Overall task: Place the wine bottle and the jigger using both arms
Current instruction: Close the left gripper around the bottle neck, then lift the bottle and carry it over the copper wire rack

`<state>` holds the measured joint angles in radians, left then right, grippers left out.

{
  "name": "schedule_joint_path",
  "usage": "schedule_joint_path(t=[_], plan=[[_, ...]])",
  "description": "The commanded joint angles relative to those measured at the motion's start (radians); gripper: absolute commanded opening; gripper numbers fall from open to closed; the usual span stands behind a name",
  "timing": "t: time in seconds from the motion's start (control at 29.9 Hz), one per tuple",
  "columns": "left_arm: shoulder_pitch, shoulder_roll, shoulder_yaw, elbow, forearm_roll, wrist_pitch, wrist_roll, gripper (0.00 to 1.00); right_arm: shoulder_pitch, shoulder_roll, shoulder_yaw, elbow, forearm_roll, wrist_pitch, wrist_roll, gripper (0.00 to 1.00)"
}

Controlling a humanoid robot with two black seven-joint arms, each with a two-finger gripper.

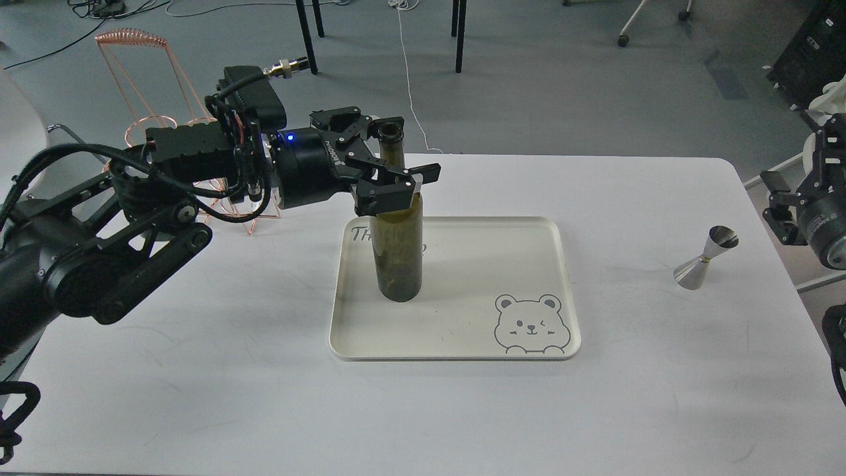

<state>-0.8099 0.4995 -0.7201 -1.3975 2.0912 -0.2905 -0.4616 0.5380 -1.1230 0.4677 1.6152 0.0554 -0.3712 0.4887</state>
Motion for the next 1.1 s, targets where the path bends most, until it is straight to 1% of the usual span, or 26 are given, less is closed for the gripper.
schedule_joint_path(t=[0.0,0.03,0.07,0.1,0.13,0.23,0.4,0.53,0.67,0.8,0.9,1.0,1.07], plan=[[0.006,-0.001,0.001,0.000,0.001,0.005,0.003,0.50,-0.001,-0.001,-0.001,0.000,0.001,0.000,0.000,0.94],[0.008,-0.001,0.001,0.000,0.001,0.011,0.004,0.44,-0.001,-0.001,-0.001,0.000,0.001,0.000,0.000,0.94],[0.009,0.001,0.001,0.000,0.001,0.019,0.006,0.35,-0.001,-0.001,-0.001,0.000,0.001,0.000,0.000,0.94],[0.011,0.002,0.001,0.000,0.003,0.030,0.008,0.20,-0.001,-0.001,-0.003,0.000,0.001,0.000,0.000,0.94],[0.012,0.004,0.001,0.000,0.004,0.036,0.012,0.10,-0.001,0.000,-0.003,0.002,0.001,0.000,0.000,0.94],[0.009,0.011,0.004,0.000,0.012,0.054,0.017,0.07,-0.001,0.000,-0.003,0.003,0.001,0.000,0.000,0.94],[-0.018,0.048,-0.001,-0.001,0.006,0.077,0.014,0.06,-0.001,0.002,-0.001,0.002,0.001,0.000,0.000,0.94],[-0.121,0.099,-0.007,-0.009,-0.002,0.077,0.012,0.07,-0.001,0.003,-0.001,0.006,0.001,0.000,0.000,0.94],[-0.273,0.168,0.004,0.014,-0.072,0.070,0.011,0.07,-0.001,0.008,-0.001,0.003,0.001,0.000,0.000,0.94],[-0.359,0.232,0.002,0.112,-0.125,0.074,0.012,0.07,-0.003,0.009,-0.003,0.002,0.001,0.000,0.000,0.94],[-0.417,0.243,0.005,0.205,-0.134,0.076,0.003,0.07,-0.003,0.011,-0.003,0.003,0.001,0.000,0.000,0.94],[-0.422,0.244,0.005,0.278,-0.128,0.077,-0.008,0.07,-0.003,0.011,-0.003,0.002,0.001,0.000,0.000,0.94],[-0.419,0.245,0.020,0.301,-0.123,0.077,-0.017,0.07,-0.004,0.011,-0.003,0.002,0.001,0.000,0.000,0.94]])
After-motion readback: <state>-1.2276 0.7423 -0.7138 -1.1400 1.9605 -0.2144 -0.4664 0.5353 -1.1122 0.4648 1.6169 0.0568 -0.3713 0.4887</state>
